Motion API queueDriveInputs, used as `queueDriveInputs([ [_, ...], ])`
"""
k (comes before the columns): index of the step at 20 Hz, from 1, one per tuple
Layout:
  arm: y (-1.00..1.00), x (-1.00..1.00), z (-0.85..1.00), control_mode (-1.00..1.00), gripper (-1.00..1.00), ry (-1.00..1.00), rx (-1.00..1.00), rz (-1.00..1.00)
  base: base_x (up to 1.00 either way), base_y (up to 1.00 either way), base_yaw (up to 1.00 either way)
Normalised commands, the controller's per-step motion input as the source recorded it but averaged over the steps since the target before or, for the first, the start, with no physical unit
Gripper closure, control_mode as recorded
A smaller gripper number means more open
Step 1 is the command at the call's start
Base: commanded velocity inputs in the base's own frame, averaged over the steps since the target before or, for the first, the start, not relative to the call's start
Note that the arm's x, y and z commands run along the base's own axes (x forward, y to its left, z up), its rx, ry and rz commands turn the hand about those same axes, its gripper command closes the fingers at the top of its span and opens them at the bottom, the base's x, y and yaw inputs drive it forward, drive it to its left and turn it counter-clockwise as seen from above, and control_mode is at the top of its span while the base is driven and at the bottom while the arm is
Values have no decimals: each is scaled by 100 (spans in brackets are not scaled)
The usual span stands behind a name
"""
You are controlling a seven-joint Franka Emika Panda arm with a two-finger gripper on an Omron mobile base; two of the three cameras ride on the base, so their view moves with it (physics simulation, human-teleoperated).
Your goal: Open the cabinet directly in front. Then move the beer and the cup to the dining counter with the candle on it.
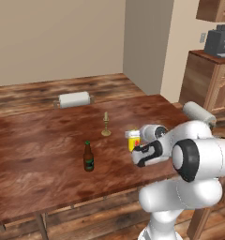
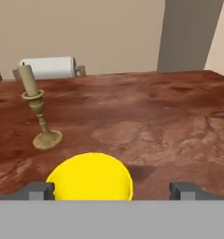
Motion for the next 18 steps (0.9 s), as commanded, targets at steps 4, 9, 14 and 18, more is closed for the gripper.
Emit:
queueDriveInputs([
  [4, -8, -2, 100, -100, -100, 34, 0, 0, 0, 0, 0],
  [9, -27, -46, 100, -100, -100, 18, 0, -4, 0, 0, 0],
  [14, -70, -100, 70, -100, -100, -2, 6, -8, 0, 0, 0],
  [18, -52, -100, 2, -100, -100, -15, 5, 0, 0, 0, 0],
])
